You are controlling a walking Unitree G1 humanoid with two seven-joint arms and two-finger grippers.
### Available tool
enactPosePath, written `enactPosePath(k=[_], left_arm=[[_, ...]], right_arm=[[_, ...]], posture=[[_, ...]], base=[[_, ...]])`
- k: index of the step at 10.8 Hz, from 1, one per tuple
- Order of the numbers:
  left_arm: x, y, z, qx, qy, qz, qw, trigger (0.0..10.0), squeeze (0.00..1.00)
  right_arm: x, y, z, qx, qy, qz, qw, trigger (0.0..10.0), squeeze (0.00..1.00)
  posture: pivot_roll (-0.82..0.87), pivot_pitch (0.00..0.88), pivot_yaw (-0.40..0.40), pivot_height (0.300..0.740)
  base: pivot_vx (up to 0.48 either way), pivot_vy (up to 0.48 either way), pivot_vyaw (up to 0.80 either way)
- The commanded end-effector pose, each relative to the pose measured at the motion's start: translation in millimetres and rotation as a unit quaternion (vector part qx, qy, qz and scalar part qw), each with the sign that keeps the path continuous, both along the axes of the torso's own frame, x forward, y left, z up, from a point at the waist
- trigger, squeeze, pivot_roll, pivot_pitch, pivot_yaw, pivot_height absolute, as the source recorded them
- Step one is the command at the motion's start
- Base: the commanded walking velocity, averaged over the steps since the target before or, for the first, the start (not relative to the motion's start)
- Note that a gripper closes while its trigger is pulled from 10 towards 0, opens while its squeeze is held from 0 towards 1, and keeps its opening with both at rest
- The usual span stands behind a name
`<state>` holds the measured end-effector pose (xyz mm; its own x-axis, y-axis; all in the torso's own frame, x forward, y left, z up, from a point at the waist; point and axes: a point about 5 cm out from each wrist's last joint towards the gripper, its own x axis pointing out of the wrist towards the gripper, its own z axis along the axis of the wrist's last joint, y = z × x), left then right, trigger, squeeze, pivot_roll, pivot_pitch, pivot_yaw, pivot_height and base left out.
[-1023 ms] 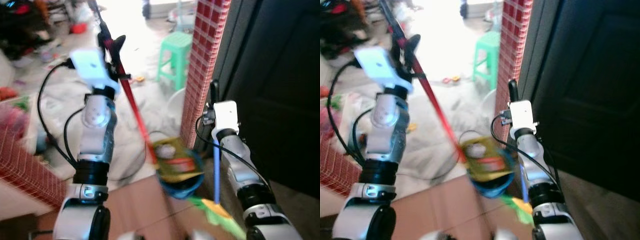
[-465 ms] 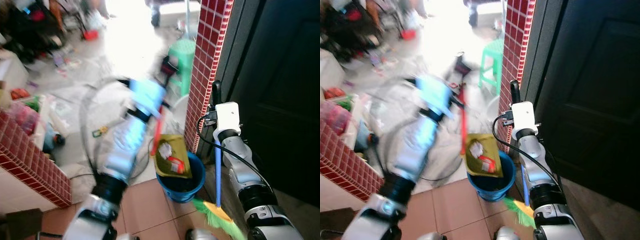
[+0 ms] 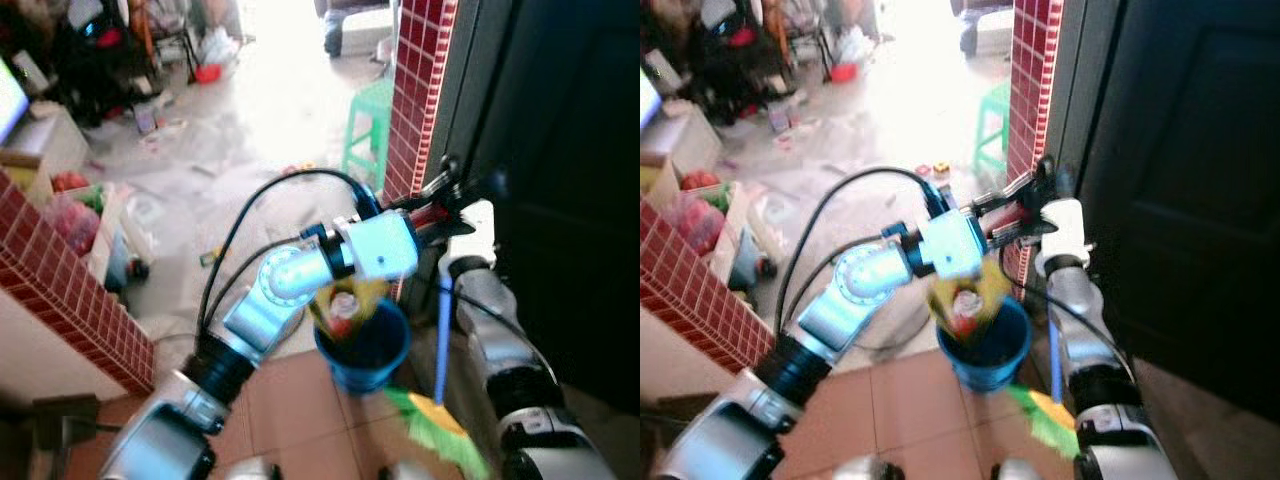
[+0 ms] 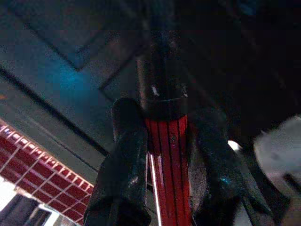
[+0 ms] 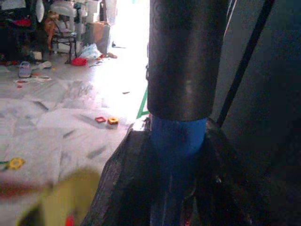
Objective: Sweep floor
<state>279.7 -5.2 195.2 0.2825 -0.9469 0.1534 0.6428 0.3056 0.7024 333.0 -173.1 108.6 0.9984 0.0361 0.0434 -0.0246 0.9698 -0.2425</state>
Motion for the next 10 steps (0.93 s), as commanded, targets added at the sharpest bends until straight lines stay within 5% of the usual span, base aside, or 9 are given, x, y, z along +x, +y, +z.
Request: enactPosePath(k=[1,3,4,6,7,9,10], left_arm=[[-17.5,-15.0,-11,0.079,-0.025,-0.064,0.994,10.0,0.0],[-17.2,-13.0,-4,0.072,-0.059,-0.056,0.994,10.0,0.0],[-13.6,-10.1,10,0.031,-0.09,-0.037,0.995,10.0,0.0],[-5.8,-5.9,19,-0.009,-0.061,-0.008,0.998,10.0,0.0],[-2.0,-3.5,23,-0.06,0.017,0.006,0.998,10.0,0.0],[5.0,0.4,21,-0.04,-0.006,0.036,0.999,10.0,0.0],[8.3,2.2,24,-0.074,0.044,0.038,0.996,10.0,0.0]], right_arm=[[5.0,10.6,11,-0.003,-0.023,0.016,1.0,10.0,0.0],[4.1,9.8,10,-0.004,-0.021,0.016,1.0,10.0,0.0],[4.2,10.9,9,-0.005,-0.02,0.017,1.0,10.0,0.0],[4.2,11.7,8,-0.005,-0.019,0.019,1.0,10.0,0.0],[3.8,12.1,7,-0.006,-0.016,0.021,1.0,10.0,0.0],[4.0,11.7,6,-0.007,-0.013,0.022,1.0,10.0,0.0],[4.1,11.8,6,-0.007,-0.013,0.021,1.0,10.0,0.0]], posture=[[-0.11,0.0,0.07,0.74],[-0.11,0.0,0.067,0.74],[-0.11,0.0,0.067,0.74],[-0.1,0.0,0.064,0.74],[-0.1,0.0,0.061,0.74],[-0.1,0.0,0.063,0.74],[-0.1,0.0,0.062,0.74]], base=[[0.0,0.0,0.0],[0.0,0.0,0.0],[0.0,0.0,0.0],[0.0,0.0,0.0],[0.0,0.0,0.0],[0.0,0.0,0.0],[0.0,0.0,0.0]])
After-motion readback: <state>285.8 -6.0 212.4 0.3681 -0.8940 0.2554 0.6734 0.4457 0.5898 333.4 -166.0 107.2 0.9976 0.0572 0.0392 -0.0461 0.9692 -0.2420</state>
